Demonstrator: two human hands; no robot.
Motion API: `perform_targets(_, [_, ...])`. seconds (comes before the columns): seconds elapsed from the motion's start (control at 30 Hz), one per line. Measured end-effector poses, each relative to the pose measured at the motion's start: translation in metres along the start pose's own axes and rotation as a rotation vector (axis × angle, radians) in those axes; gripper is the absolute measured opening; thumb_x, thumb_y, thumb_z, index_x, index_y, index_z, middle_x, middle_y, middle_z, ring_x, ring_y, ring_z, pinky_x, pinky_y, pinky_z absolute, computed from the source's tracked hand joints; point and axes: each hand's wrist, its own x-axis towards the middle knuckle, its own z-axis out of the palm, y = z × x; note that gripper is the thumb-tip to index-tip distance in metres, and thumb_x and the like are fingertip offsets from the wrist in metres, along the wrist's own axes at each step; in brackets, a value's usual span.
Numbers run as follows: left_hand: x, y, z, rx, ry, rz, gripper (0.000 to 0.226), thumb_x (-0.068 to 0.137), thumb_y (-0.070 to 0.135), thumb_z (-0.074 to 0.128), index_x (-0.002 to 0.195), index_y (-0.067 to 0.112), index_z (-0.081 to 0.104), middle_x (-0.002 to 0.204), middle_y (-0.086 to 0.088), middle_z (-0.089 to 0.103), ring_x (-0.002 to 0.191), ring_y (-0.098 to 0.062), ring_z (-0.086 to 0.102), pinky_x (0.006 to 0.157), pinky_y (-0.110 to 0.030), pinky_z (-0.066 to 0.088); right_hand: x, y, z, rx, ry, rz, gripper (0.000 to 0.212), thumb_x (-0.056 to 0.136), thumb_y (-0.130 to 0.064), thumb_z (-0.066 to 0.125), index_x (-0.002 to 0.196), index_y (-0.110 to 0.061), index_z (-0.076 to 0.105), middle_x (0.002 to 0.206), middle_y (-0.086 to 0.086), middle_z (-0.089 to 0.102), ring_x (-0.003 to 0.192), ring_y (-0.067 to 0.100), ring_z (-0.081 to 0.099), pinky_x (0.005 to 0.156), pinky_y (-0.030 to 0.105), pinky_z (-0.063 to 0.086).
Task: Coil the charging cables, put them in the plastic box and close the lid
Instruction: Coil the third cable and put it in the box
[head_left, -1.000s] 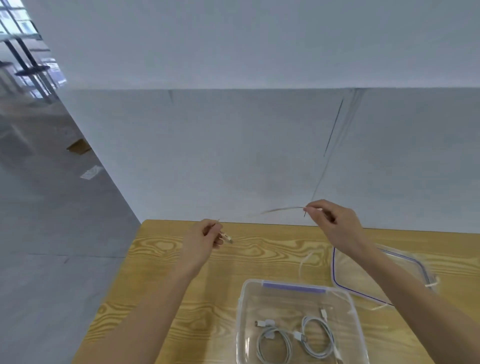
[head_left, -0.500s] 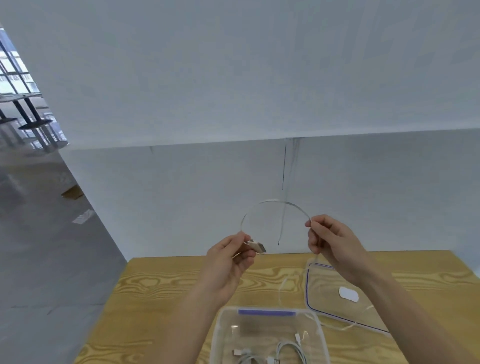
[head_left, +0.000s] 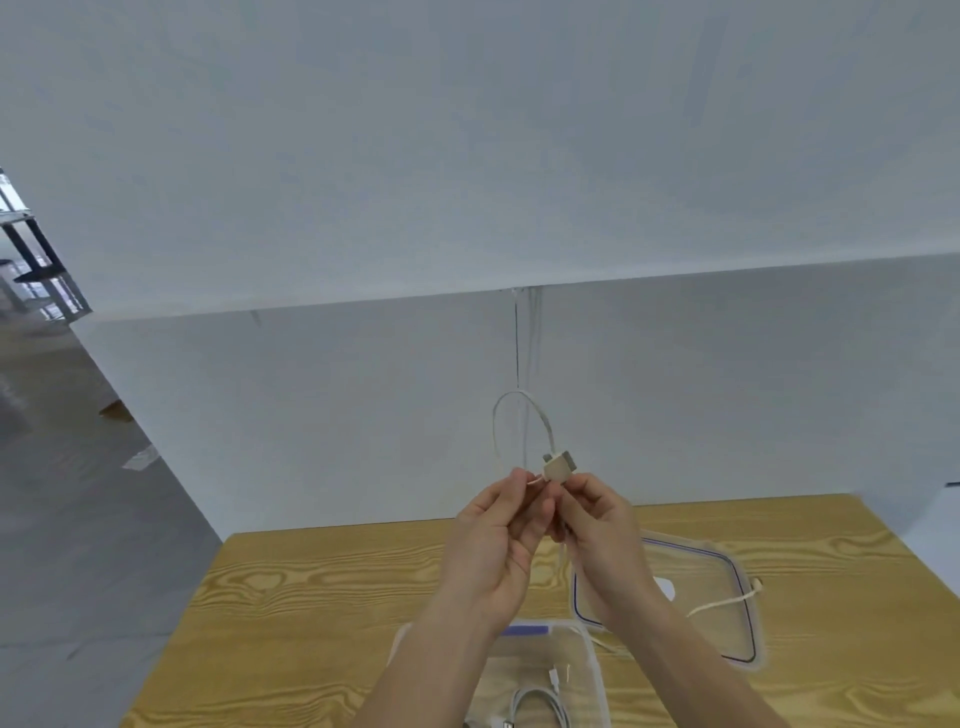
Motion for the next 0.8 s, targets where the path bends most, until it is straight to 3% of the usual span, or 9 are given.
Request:
perform_targets(0.17, [0.003,-0.005,0.005,0.053,0.105,0.023,0.013,0.086,0.009,0.062,0.083,-0.003,0.065,0.07,-0.013,0.068,0.057,-0.015,0.066,0.052,-0.021,0.056,-0.005,-0.002,-0.006,-0.129,-0.067,-0.015,0.026,0.087,0.0,0.057,0.071,-0.015,0.072,0.063,0.0,0.057,0.061,0.013,0.043,0.061,0.024,0.04])
perform_targets(0.33, [0.004,-0.015,0.009,0.126,0.119,0.061,0.012,0.086,0.017,0.063,0.083,0.006,0.067,0.082,-0.008,0.07,0.076,-0.018,0.059,0.067,-0.027,0.044,-0.01,-0.01,-0.004,-0.069,-0.132,-0.048,0.012,0.087,-0.007,0.059,0.093,-0.005,0.07,0.066,-0.006,0.062,0.06,0.003,0.051,0.062,0.018,0.044])
perform_targets(0.47, [0.002,-0.024,0.012,0.162,0.038,0.051,0.007,0.081,0.014,0.065,0.083,0.008,0.068,0.089,-0.008,0.071,0.079,-0.018,0.059,0.067,-0.027,0.044,-0.006,-0.015,-0.005,-0.045,-0.055,-0.047,0.012,0.088,-0.012,0.058,0.088,-0.005,0.068,0.058,-0.009,0.06,0.053,0.002,0.048,0.056,0.017,0.043])
perform_targets(0.6, [0.004,-0.016,0.011,0.126,0.007,0.059,0.008,0.081,0.01,0.063,0.076,0.012,0.056,0.076,-0.004,0.066,0.076,-0.016,0.059,0.07,-0.029,0.043,-0.005,-0.021,-0.014,-0.054,-0.077,0.029,0.019,0.08,-0.026,0.063,0.083,-0.009,0.07,0.066,0.001,0.058,0.057,0.011,0.044,0.059,0.025,0.038])
perform_targets(0.7, [0.006,0.003,0.008,0.058,-0.055,0.069,0.011,0.08,0.02,0.063,0.075,0.015,0.056,0.058,0.001,0.056,0.064,-0.014,0.059,0.071,-0.029,0.044,-0.002,-0.028,-0.027,-0.058,-0.129,0.087,0.023,0.072,-0.028,0.066,0.08,-0.007,0.071,0.068,0.005,0.056,0.059,0.013,0.043,0.058,0.025,0.035])
perform_targets(0.8, [0.007,0.014,0.001,0.141,-0.096,0.074,0.022,0.082,0.033,0.06,0.072,0.014,0.056,0.041,0.004,0.038,0.048,-0.012,0.052,0.068,-0.03,0.044,0.001,-0.036,-0.035,0.056,-0.152,0.131,0.018,0.075,-0.024,0.063,0.077,-0.008,0.07,0.065,0.002,0.055,0.056,0.009,0.044,0.054,0.021,0.036])
